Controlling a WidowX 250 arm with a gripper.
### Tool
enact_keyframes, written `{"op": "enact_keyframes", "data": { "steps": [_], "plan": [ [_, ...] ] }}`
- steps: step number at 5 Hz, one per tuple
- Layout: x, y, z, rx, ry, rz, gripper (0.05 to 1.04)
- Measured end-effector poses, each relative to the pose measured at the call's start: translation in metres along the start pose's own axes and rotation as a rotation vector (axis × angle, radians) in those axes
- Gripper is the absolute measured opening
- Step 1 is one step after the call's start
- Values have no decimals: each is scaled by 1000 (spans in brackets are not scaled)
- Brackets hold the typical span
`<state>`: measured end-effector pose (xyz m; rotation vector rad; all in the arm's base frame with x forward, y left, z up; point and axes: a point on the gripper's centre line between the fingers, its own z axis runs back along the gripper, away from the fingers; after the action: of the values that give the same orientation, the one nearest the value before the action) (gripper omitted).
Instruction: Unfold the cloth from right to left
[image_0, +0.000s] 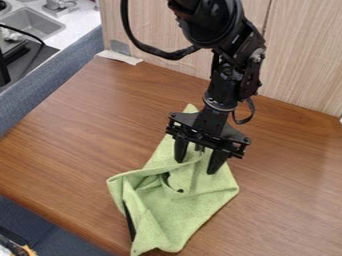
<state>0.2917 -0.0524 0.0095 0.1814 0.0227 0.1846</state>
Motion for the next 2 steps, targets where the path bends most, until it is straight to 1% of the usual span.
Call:
{"op": "enact_keyframes", "data": {
  "steps": [1, 2],
  "plan": [
    [1, -2, 0, -10, -4, 2, 359],
    [3, 5, -2, -18, 2, 33, 149]
  ]
}}
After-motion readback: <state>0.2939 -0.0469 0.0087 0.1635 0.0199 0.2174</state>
